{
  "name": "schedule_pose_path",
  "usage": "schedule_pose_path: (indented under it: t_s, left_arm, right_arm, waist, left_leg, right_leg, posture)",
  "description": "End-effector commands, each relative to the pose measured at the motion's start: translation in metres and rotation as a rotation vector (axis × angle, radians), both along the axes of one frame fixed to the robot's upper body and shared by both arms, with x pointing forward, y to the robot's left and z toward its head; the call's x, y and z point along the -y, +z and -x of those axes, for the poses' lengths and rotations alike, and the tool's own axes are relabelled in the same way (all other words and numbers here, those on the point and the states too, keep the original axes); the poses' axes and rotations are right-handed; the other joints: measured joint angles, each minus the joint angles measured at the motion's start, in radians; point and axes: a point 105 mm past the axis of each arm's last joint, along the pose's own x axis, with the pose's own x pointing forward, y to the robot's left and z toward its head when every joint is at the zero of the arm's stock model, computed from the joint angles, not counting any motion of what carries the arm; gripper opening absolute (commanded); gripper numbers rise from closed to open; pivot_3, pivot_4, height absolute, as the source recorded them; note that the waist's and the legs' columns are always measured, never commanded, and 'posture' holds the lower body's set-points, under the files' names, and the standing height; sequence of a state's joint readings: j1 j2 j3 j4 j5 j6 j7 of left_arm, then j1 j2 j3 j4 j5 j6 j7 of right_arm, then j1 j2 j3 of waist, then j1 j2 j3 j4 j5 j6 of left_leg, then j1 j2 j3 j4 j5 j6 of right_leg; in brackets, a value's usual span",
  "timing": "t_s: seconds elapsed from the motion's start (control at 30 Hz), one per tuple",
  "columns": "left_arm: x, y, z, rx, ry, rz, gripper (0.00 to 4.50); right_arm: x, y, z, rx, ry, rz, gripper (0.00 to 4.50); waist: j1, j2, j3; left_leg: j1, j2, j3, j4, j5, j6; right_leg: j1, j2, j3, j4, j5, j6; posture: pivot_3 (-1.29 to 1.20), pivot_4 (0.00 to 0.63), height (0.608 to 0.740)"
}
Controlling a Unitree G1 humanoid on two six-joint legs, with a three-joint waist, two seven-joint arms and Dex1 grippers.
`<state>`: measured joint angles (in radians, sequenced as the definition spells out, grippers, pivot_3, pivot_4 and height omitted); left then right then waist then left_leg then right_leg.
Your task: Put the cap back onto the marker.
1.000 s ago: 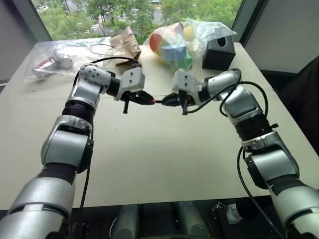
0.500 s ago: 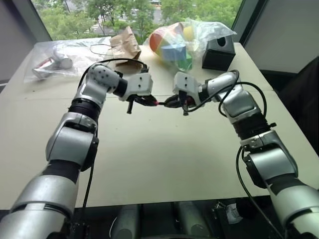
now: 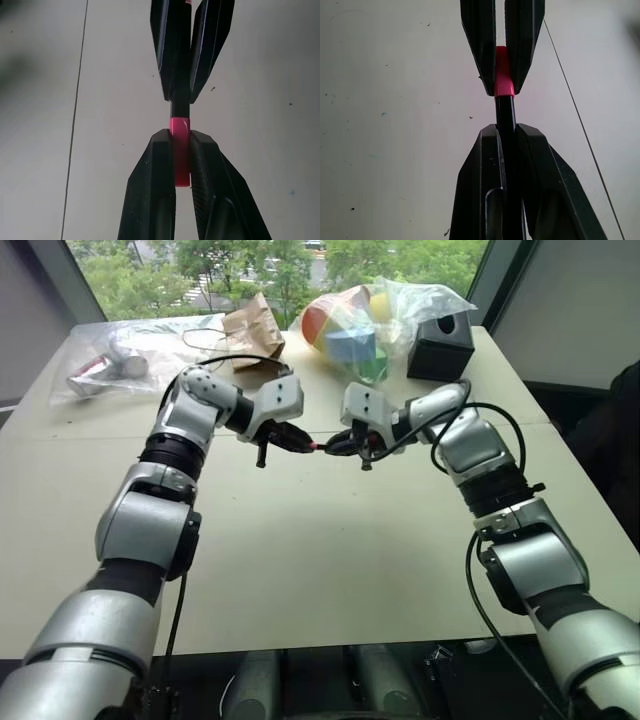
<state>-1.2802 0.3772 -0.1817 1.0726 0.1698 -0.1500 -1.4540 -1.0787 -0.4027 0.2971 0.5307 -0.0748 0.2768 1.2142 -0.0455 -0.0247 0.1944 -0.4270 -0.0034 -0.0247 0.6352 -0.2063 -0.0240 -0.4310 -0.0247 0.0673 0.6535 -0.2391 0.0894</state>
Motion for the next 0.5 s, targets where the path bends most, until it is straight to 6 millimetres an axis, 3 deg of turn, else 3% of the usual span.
schedule_pose_path:
  t_s: [0.03,0.37,0.5]
  left_arm:
    - [0.041,0.024,0.010,0.140,-0.163,0.021,0.07]
    - [0.031,0.026,0.000,0.183,-0.085,0.047,0.07]
    - [0.023,0.023,-0.004,0.223,-0.065,-0.003,1.81]
  right_arm:
    - [-0.037,0.043,0.013,0.161,0.117,-0.086,0.00]
    - [-0.021,0.032,0.006,0.152,0.074,-0.046,0.00]
    - [-0.017,0.027,0.003,0.147,0.065,-0.027,0.00]
  waist:
    - [0.000,0.000,0.000]
    - [0.000,0.000,0.000]
    - [0.000,0.000,0.000]
  left_leg:
    - [0.000,0.000,0.000,0.000,0.000,0.000]
    - [0.000,0.000,0.000,0.000,0.000,0.000]
    - [0.000,0.000,0.000,0.000,0.000,0.000]
  right_leg:
    - [0.000,0.000,0.000,0.000,0.000,0.000]
    - [0.000,0.000,0.000,0.000,0.000,0.000]
    - [0.000,0.000,0.000,0.000,0.000,0.000]
  posture:
    - [0.00,0.150,0.740]
    - [0.00,0.150,0.740]
    - [0.00,0.150,0.740]
